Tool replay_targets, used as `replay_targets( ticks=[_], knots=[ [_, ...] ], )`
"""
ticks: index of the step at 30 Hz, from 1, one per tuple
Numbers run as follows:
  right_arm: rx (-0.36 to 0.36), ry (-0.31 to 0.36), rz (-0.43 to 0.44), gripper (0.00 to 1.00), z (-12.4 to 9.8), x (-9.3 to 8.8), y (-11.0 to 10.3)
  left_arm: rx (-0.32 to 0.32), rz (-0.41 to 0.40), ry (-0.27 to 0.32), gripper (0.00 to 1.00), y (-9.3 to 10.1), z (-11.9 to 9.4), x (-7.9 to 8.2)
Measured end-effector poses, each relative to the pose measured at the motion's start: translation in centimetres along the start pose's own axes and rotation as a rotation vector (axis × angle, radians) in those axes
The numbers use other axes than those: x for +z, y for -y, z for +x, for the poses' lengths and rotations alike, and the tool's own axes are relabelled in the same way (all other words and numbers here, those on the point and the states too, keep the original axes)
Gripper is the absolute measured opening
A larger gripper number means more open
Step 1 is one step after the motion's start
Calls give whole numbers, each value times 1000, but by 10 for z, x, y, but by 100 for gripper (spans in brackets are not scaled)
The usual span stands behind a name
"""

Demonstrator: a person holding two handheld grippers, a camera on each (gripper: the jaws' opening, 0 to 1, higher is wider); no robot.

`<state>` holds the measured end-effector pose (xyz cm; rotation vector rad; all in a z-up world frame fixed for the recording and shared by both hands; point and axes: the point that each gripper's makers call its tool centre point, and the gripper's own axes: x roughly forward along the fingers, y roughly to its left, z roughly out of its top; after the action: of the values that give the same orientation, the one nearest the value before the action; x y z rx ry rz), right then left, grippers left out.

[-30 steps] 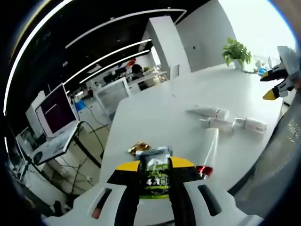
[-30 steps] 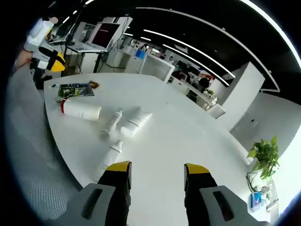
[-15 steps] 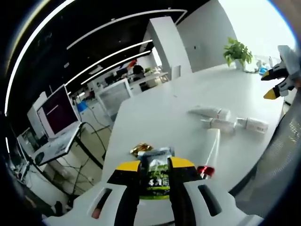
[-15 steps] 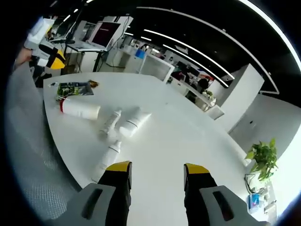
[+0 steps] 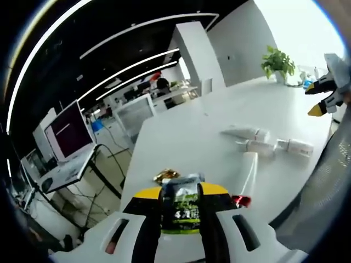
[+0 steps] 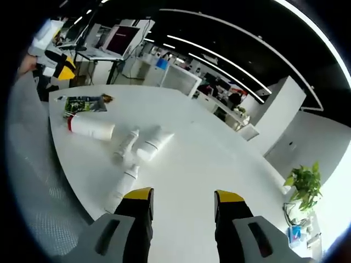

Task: Arrange the skincare products in the storage area until every visible bottle or jar stands upright without overlapping.

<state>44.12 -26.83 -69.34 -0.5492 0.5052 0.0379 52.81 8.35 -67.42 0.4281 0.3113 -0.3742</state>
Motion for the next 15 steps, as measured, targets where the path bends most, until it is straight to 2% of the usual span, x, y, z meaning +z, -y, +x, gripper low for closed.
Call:
replay_targets(
  ticks=[8, 15],
  knots=[
    [-7, 16, 21, 40, -1, 2, 2, -8, 31, -7, 26, 3, 1, -1],
    [-3, 37, 63, 40, -3, 4, 4, 13, -16, 4, 27, -3, 0, 0]
  ],
)
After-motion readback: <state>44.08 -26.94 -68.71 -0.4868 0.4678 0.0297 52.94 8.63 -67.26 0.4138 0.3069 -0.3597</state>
